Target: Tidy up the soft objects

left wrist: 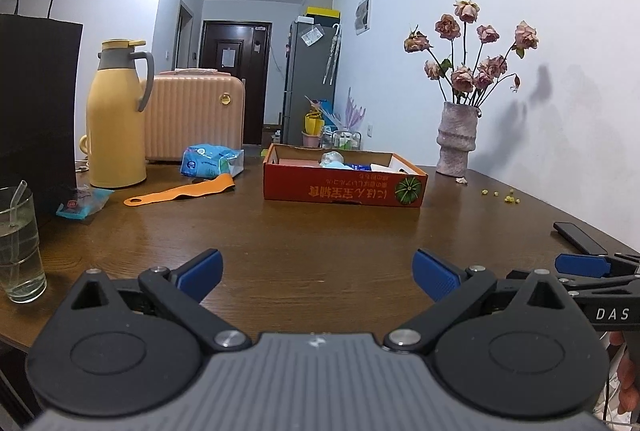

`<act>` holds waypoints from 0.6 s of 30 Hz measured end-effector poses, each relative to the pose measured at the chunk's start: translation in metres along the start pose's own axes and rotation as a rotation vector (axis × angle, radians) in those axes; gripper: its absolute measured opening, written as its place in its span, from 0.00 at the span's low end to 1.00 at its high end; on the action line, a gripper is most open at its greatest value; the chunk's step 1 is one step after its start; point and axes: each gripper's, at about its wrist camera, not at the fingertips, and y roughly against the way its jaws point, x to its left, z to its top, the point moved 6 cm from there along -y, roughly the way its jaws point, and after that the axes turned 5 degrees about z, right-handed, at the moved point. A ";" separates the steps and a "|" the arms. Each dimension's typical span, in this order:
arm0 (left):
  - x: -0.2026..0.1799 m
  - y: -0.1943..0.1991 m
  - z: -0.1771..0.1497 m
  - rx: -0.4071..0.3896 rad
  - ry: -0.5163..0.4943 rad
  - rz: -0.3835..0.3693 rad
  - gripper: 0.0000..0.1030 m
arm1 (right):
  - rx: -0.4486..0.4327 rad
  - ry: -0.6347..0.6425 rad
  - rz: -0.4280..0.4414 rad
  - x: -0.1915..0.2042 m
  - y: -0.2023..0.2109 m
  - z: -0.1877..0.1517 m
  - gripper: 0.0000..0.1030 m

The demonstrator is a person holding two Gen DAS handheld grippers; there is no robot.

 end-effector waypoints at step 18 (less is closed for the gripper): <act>0.000 0.001 0.001 -0.006 -0.004 0.002 1.00 | -0.010 -0.006 -0.006 -0.002 0.002 0.001 0.89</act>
